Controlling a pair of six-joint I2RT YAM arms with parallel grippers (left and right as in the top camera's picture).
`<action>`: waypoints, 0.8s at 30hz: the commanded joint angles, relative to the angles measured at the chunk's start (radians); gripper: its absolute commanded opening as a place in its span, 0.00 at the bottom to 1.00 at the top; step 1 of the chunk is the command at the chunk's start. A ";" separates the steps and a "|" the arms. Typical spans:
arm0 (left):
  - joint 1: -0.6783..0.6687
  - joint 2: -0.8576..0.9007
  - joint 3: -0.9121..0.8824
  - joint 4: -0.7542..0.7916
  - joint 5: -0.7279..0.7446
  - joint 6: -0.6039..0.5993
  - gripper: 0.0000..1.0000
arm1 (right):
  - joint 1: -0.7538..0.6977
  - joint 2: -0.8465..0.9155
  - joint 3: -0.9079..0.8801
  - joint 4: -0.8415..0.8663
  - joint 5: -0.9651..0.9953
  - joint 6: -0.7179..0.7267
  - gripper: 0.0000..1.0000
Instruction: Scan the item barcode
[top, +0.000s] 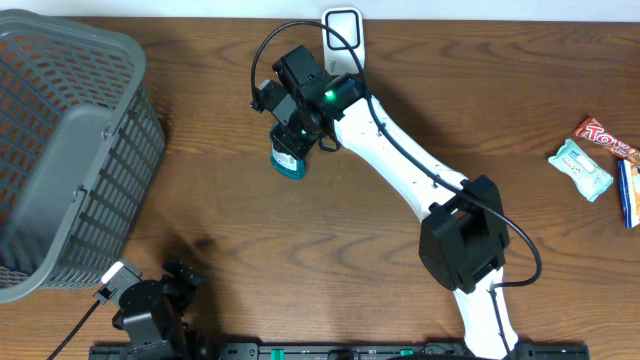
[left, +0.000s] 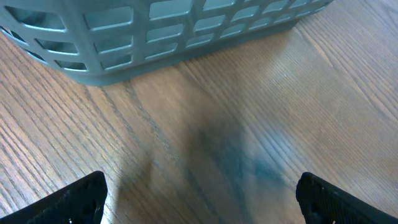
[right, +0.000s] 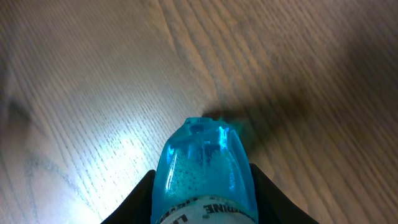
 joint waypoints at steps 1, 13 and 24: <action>0.003 -0.005 -0.008 -0.031 -0.002 0.006 0.98 | -0.001 -0.047 0.004 0.013 -0.035 -0.026 0.35; 0.003 -0.005 -0.008 -0.031 -0.002 0.006 0.98 | 0.001 -0.047 -0.002 0.006 -0.034 -0.054 0.57; 0.003 -0.005 -0.008 -0.031 -0.002 0.006 0.98 | 0.009 -0.162 0.087 -0.081 -0.050 0.015 0.98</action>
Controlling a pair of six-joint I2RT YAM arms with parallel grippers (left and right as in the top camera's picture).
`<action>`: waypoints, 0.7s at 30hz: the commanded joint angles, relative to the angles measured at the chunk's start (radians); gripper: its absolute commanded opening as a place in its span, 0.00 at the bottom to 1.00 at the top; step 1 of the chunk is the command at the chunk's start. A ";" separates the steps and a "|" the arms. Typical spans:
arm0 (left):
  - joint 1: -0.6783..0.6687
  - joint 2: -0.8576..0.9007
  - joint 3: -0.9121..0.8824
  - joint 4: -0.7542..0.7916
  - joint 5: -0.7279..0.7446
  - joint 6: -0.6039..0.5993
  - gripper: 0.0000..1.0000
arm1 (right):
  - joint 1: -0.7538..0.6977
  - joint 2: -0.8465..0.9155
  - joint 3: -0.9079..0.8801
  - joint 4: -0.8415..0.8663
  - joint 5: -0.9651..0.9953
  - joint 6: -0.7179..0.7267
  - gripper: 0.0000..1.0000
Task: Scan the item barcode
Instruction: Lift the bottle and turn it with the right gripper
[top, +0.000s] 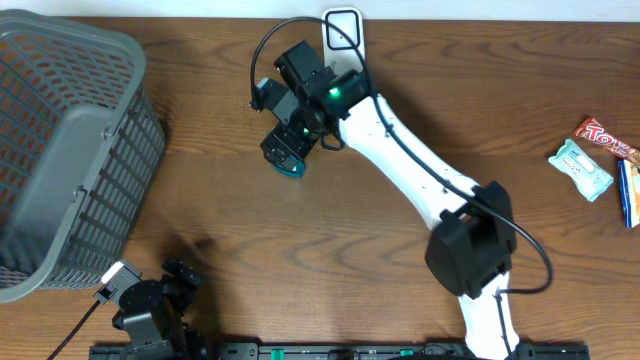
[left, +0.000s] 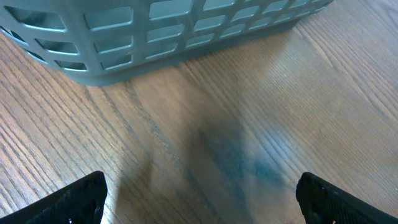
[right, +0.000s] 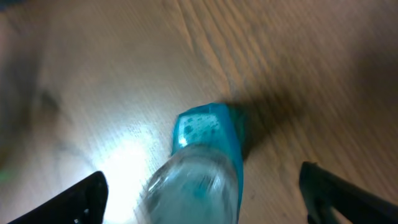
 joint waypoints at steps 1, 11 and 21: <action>0.003 -0.005 -0.008 -0.031 -0.002 0.006 0.98 | 0.010 -0.137 0.076 -0.027 -0.006 0.032 0.99; 0.003 -0.005 -0.008 -0.031 -0.003 0.006 0.98 | 0.020 -0.171 0.239 -0.178 0.138 0.086 0.99; 0.003 -0.005 -0.008 -0.031 -0.002 0.006 0.98 | 0.030 0.021 0.375 -0.222 0.172 0.087 0.99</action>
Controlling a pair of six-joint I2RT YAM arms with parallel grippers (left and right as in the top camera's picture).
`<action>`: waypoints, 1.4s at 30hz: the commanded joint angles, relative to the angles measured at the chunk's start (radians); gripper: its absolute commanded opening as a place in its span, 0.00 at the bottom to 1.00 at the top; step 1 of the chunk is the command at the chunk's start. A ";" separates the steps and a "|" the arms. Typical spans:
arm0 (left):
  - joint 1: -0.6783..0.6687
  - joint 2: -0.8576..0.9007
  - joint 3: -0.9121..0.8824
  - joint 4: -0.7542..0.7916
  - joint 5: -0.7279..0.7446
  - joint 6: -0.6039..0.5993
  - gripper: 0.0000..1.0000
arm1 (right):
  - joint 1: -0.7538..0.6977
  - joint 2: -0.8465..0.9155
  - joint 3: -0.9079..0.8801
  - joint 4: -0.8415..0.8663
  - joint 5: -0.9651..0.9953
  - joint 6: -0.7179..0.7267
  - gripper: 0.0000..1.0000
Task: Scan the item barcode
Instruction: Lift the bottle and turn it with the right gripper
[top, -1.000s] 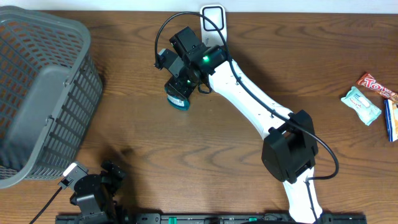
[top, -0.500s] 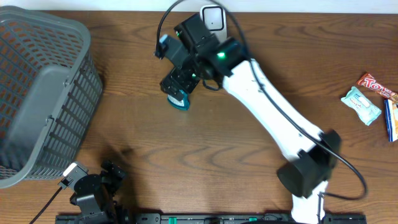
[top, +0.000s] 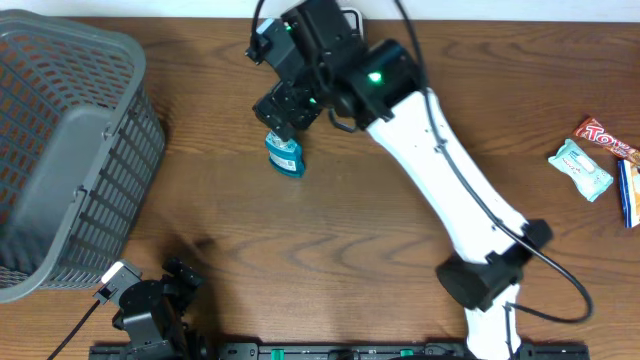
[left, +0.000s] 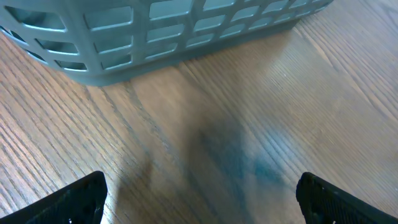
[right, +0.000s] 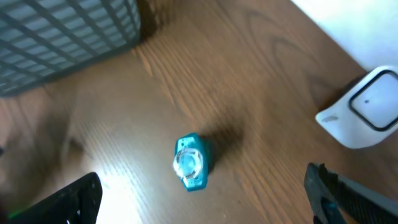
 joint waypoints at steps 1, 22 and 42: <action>0.003 -0.005 -0.008 -0.032 -0.003 0.006 0.98 | 0.013 0.108 0.011 -0.011 0.073 0.006 0.99; 0.003 -0.005 -0.008 -0.032 -0.002 0.006 0.98 | 0.080 0.317 0.006 -0.019 0.179 -0.033 0.93; 0.003 -0.005 -0.008 -0.032 -0.002 0.006 0.98 | 0.060 0.354 0.003 -0.029 0.101 -0.011 0.60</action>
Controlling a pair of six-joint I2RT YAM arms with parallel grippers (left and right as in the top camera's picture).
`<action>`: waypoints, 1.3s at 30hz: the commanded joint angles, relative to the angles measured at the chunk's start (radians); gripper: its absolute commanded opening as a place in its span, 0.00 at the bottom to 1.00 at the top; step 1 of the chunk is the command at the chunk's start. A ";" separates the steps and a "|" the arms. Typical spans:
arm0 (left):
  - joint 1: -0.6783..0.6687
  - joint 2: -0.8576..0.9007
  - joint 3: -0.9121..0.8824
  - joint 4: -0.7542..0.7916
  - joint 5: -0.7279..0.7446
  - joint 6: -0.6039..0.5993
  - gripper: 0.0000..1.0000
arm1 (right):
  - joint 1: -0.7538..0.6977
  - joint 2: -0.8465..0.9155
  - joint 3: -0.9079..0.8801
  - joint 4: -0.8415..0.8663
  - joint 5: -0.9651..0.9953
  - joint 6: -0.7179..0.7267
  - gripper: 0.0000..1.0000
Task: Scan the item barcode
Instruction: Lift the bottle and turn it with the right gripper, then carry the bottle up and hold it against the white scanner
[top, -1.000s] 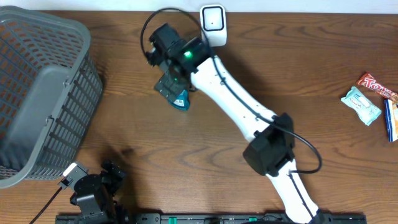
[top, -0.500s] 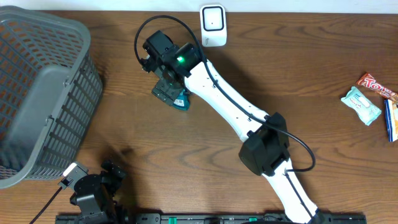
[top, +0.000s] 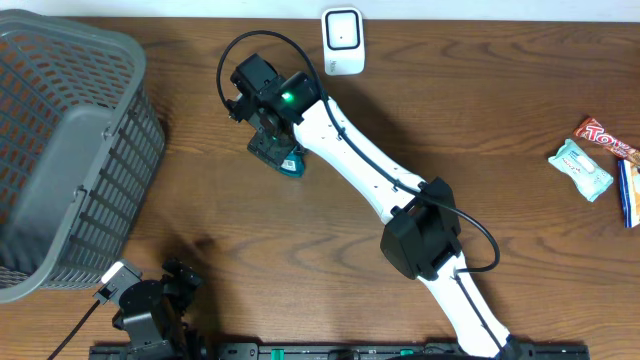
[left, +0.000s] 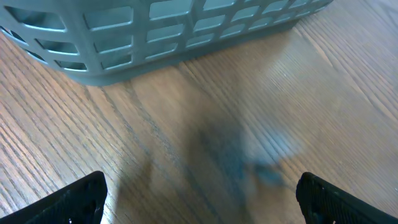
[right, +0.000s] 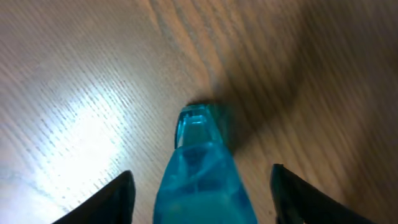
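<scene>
The item is a blue-green bottle (top: 291, 163) on the wooden table, a little below the white barcode scanner (top: 342, 28) at the far edge. My right gripper (top: 273, 150) is down over it. In the right wrist view the bottle (right: 202, 165) lies between the two fingers, and the right gripper (right: 202, 190) is open, with a gap showing on each side. Any barcode is out of sight. My left gripper (left: 202, 199) is open over bare wood at the near left corner, with nothing between its fingers.
A grey slatted basket (top: 110, 190) fills the left side, and its wall (left: 155, 25) stands just ahead of the left gripper. Several wrapped snacks (top: 583, 168) lie at the far right edge. The right arm (top: 360, 170) stretches diagonally across the table's middle.
My right gripper was high above the standing bottle, open. Now it is low again, with its open fingers on either side of the bottle. The left arm has not moved.
My right gripper was first shut on the bottle at the table. Then it was open, with the bottle free between its fingers. After that it was well above the bottle, the scanner in its view. Now it is back down astride the bottle, open.
</scene>
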 joint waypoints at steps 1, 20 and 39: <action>0.003 -0.005 -0.008 -0.031 -0.002 0.006 0.98 | -0.016 0.016 0.002 -0.006 -0.032 0.017 0.57; 0.003 -0.005 -0.008 -0.031 -0.003 0.006 0.98 | -0.045 0.016 0.176 -0.243 -0.345 -0.032 0.13; 0.003 -0.005 -0.008 -0.031 -0.002 0.006 0.98 | -0.360 -0.015 0.375 -0.481 -0.993 -0.146 0.06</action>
